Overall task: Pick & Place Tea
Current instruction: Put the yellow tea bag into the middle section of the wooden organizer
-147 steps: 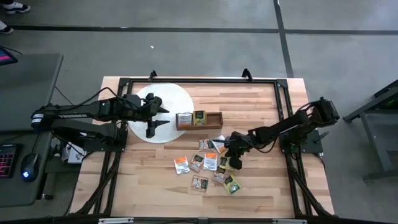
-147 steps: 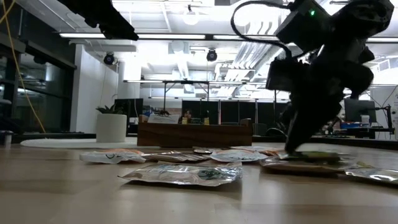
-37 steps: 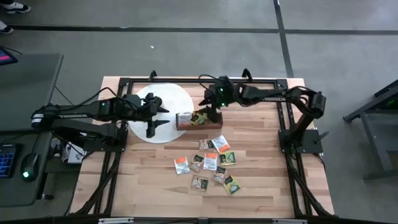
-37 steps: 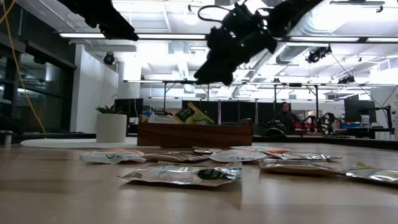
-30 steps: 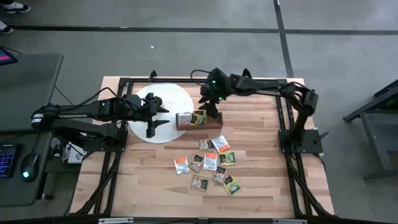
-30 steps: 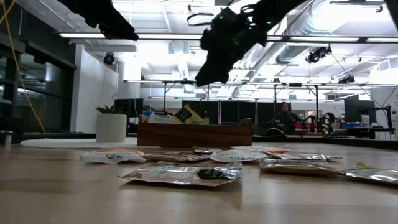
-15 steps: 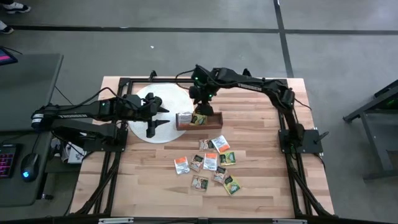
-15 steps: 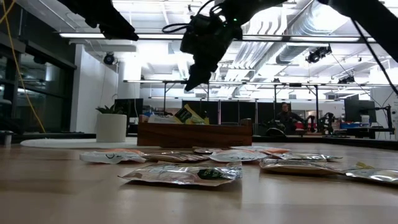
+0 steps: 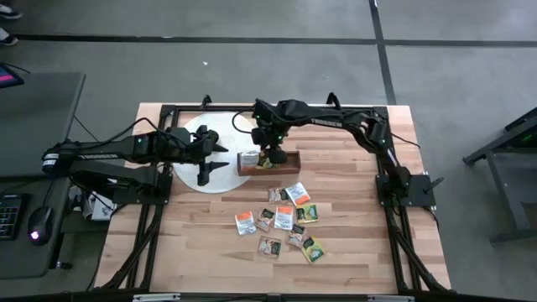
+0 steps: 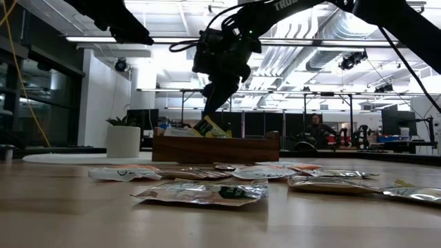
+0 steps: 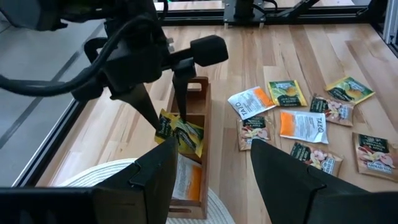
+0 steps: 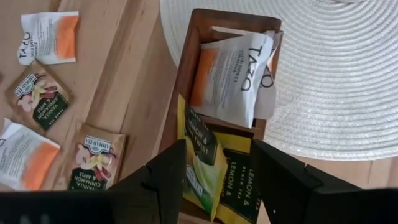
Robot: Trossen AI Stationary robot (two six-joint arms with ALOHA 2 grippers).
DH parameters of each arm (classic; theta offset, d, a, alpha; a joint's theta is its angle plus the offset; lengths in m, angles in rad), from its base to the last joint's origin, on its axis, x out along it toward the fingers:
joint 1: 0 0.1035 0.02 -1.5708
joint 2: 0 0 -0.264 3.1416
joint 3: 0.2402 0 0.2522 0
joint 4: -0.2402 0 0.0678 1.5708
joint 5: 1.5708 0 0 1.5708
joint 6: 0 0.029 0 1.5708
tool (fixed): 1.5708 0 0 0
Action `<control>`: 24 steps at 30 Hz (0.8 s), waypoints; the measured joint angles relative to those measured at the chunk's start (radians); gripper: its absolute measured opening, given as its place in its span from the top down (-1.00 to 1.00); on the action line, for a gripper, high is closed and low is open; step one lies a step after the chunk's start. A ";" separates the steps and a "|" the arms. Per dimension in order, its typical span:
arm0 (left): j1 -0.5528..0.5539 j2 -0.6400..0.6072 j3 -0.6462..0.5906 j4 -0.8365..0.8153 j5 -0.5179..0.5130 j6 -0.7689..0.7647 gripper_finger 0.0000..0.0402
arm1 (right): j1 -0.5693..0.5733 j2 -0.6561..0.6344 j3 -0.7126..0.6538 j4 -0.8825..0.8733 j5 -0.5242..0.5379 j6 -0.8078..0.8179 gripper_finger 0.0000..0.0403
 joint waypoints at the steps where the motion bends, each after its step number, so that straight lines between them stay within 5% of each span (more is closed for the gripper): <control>1: 0.000 0.000 0.000 0.000 0.000 0.000 -0.01 | 0.000 0.003 0.000 0.002 0.000 0.000 0.13; 24: 0.000 0.000 0.000 -0.005 -0.001 0.000 -0.01 | 0.001 0.045 0.000 0.007 -0.013 0.000 0.47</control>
